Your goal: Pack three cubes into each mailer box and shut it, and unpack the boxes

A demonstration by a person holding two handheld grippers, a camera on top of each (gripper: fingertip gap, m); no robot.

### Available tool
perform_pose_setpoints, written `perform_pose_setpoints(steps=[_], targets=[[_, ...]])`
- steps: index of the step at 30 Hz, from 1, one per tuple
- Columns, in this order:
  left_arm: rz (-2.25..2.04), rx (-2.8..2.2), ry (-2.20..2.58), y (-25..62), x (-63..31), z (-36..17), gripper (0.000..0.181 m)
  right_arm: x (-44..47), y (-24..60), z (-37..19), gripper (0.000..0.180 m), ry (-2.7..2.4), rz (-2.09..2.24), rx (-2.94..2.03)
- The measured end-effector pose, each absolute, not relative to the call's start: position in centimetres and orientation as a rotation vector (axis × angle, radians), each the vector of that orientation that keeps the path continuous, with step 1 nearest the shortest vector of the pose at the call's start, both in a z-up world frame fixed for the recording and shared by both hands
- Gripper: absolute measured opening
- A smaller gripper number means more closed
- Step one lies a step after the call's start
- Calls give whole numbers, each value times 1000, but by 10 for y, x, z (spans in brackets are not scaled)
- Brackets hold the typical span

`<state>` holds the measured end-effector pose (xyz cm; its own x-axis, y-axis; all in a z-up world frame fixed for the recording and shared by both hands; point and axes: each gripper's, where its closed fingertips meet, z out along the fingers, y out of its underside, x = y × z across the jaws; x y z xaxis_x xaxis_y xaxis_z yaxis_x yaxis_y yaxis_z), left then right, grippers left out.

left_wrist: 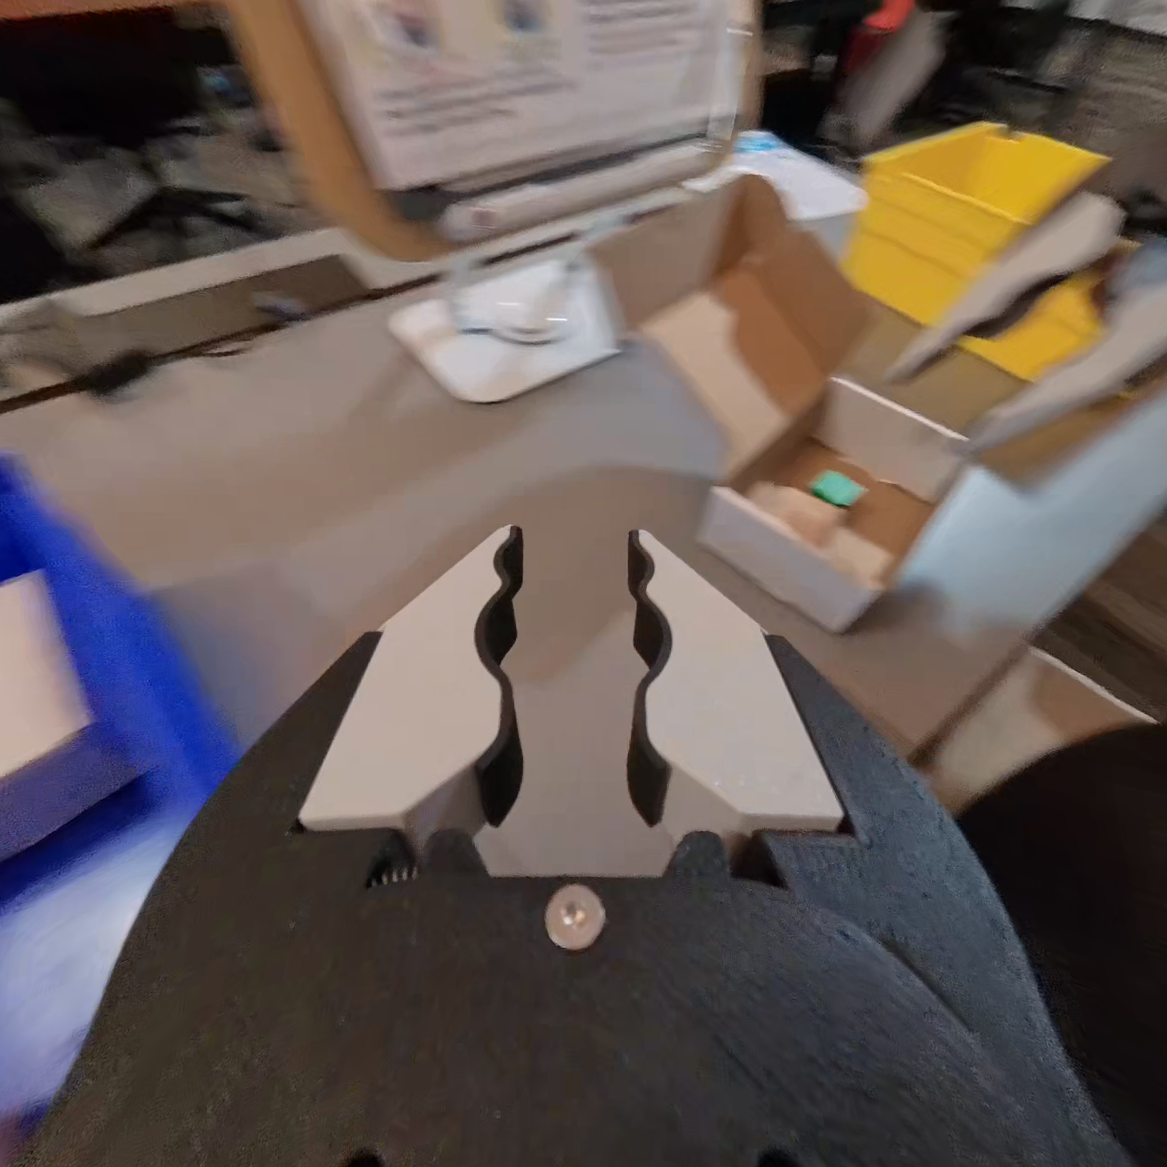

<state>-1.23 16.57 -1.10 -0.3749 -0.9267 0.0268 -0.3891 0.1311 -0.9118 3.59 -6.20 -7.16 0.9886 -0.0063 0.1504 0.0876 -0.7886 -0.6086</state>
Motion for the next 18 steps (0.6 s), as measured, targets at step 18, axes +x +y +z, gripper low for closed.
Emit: perform_pose_setpoints(steps=[18], targets=[[-695, -1269, 2465, 348, -28, -113, 34, 19, -68, -78, 46, 90, -161, -2468]])
